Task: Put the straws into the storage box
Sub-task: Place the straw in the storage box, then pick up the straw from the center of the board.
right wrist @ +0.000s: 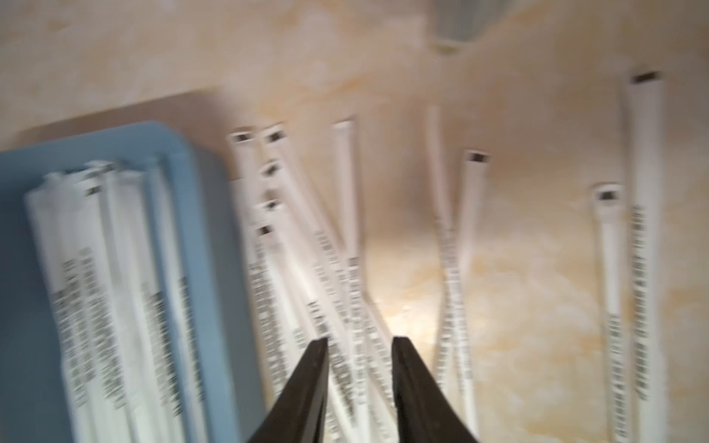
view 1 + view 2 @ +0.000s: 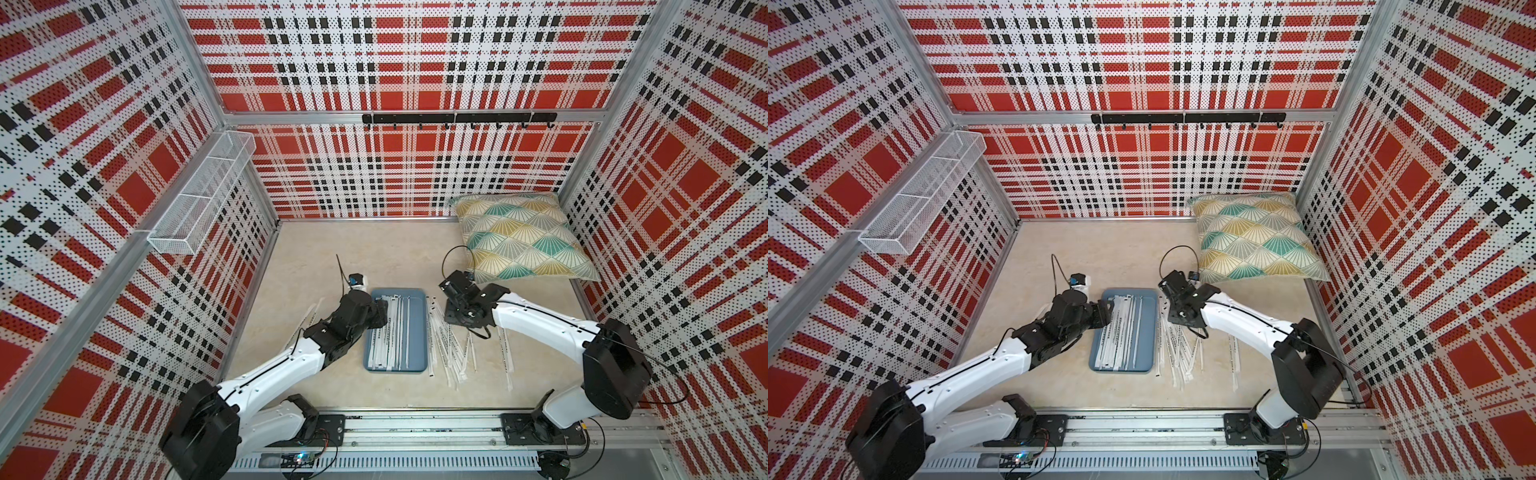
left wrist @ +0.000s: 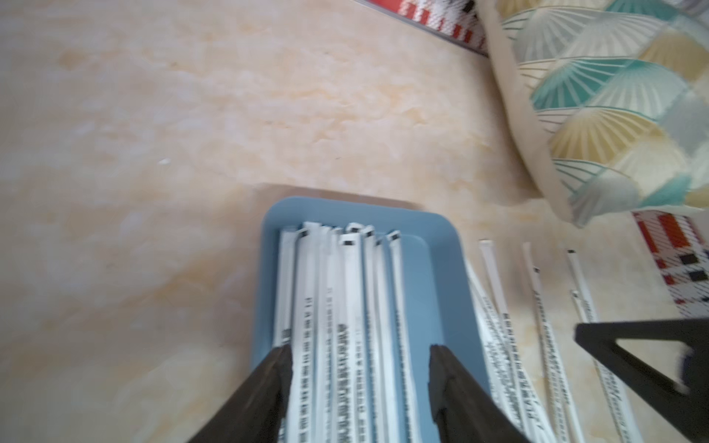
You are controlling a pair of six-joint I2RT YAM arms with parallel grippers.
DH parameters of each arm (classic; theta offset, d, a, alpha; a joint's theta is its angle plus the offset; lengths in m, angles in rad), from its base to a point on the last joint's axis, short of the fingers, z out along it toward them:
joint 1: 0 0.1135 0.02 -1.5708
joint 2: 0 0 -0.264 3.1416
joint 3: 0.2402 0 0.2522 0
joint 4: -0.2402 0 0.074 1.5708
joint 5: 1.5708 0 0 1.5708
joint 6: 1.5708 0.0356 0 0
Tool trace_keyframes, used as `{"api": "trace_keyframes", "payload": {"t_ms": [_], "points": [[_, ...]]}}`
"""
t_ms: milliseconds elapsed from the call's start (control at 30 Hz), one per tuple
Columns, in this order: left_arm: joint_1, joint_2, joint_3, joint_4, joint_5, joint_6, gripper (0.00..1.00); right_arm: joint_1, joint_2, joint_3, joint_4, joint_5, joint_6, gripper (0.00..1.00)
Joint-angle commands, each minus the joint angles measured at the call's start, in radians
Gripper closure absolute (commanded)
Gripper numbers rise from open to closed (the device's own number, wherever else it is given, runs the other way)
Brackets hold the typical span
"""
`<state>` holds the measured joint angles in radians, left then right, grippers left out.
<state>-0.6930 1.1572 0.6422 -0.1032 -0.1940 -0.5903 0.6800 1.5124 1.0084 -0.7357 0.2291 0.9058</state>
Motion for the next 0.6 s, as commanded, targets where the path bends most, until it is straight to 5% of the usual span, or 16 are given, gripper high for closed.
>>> {"api": "trace_keyframes", "payload": {"t_ms": [0, 367, 567], "points": [[-0.079, 0.075, 0.056, 0.007, -0.043, 0.026, 0.37, -0.035, -0.012, -0.066, -0.034, -0.009, -0.095, 0.61], [-0.162, 0.211, 0.073, 0.101, -0.014, -0.032, 0.37, -0.067, 0.05, -0.066, 0.067, -0.017, -0.118, 0.72], [-0.127, 0.19, 0.036, 0.103, -0.019, -0.043, 0.37, 0.005, 0.097, 0.026, 0.103, -0.058, -0.055, 0.63]]}}
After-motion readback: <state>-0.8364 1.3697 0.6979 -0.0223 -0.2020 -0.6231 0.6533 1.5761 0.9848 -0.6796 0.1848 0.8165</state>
